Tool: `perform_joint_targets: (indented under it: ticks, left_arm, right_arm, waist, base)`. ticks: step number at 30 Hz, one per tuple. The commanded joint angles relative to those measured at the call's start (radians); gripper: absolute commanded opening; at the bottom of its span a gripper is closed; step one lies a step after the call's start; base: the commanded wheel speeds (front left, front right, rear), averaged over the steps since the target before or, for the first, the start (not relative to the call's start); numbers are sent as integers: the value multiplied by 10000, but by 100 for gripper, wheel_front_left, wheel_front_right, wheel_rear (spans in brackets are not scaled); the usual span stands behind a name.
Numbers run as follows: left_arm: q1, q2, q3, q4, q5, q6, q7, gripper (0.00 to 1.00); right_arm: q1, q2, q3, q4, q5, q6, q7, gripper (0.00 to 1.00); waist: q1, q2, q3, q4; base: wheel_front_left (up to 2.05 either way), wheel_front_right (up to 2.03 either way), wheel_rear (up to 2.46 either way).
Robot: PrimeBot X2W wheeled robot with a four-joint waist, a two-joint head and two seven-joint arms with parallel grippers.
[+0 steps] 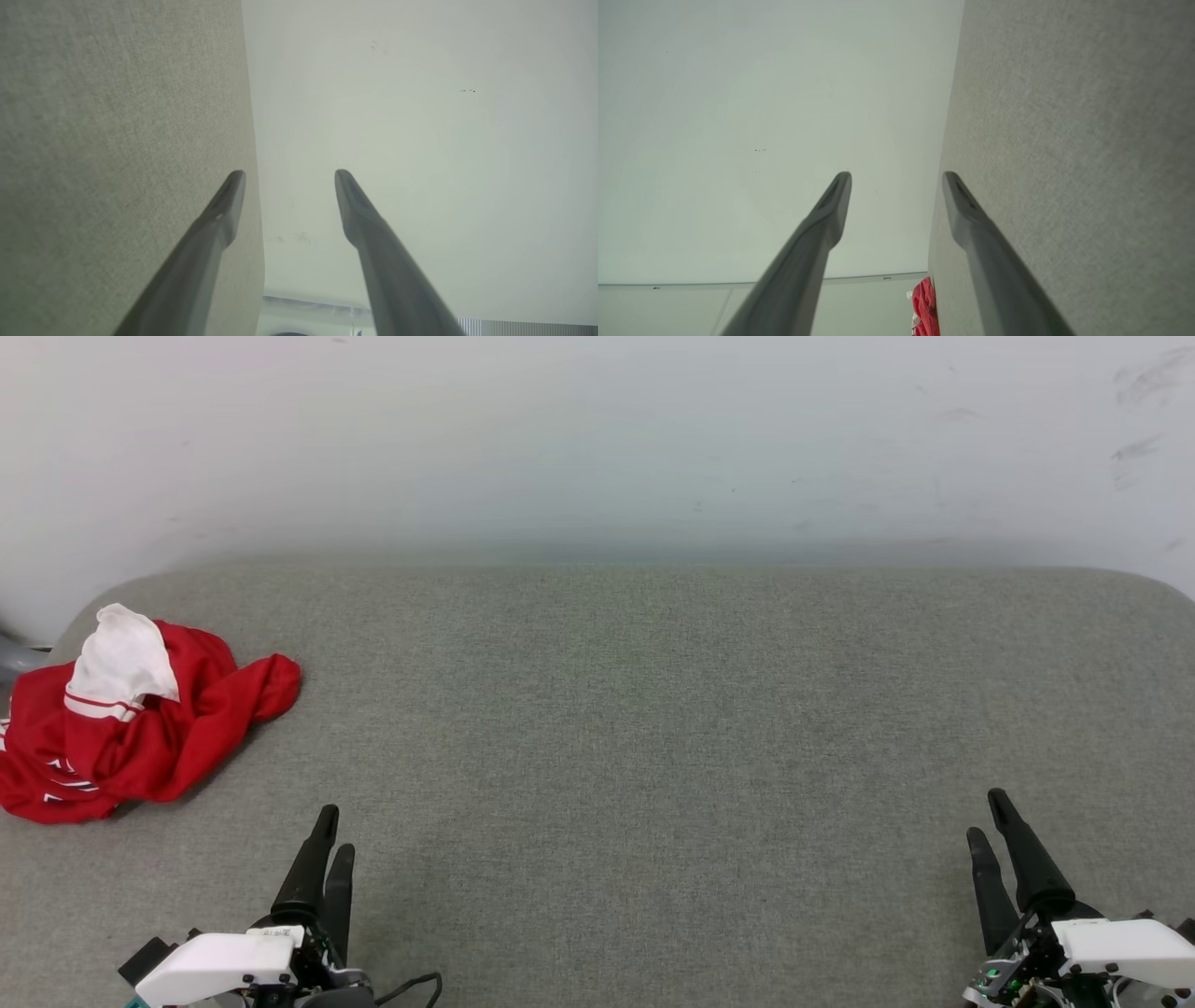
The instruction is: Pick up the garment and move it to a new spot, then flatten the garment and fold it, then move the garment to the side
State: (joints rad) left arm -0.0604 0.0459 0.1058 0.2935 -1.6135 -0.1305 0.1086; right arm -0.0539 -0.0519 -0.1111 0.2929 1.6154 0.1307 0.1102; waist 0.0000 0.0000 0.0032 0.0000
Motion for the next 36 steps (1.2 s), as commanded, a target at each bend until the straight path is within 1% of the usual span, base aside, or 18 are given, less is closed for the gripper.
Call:
perform_joint_targets:
  ticks: [1, 6, 8, 12, 15, 19, 31, 36]
  left_arm:
    - [-173, 17, -6, -225, 18, -2, -103, 100]
    - [-159, 19, -11, -425, 87, -2, -356, 100]
    - [-157, 20, 28, -473, 231, -2, -453, 100]
    - [-185, 22, 206, -559, 1059, -1, -642, 100]
    - [-230, 23, 256, -747, 1757, 93, -779, 100]
    - [-233, 25, 175, -1083, 2704, 334, -952, 100]
    - [-128, 30, -333, -1776, 5528, 1339, -1432, 100]
    - [-84, 33, -526, -1899, 6560, 1635, -1614, 100]
  right_arm:
    - [-169, -1, 30, -190, -17, 2, -88, 100]
    - [-138, 0, 41, -277, -142, 2, -345, 100]
    - [-135, 0, 0, -317, -377, 2, -442, 100]
    - [-125, 1, -102, -510, -1234, 2, -632, 100]
    - [-112, 1, -148, -679, -1697, 2, -769, 100]
    - [-95, 2, -170, -1000, -2609, 2, -946, 100]
    - [6, 4, 65, -1939, -5691, 2, -1433, 100]
    - [89, 5, 257, -2133, -6903, 1, -1611, 100]
  waist:
    - [0, 0, 2, 1]
    - [0, 0, 7, 5]
    - [0, 0, 9, 6]
    - [0, 0, 13, 11]
    - [0, 0, 17, 14]
    - [0, 0, 26, 22]
    - [0, 0, 34, 58]
    - [0, 0, 32, 68]
  base:
    - [0, 0, 0]
    - [0, 0, 0]
    - [0, 0, 0]
    - [0, 0, 0]
    - [0, 0, 0]
    - [0, 0, 0]
    - [0, 0, 0]
    - [0, 0, 0]
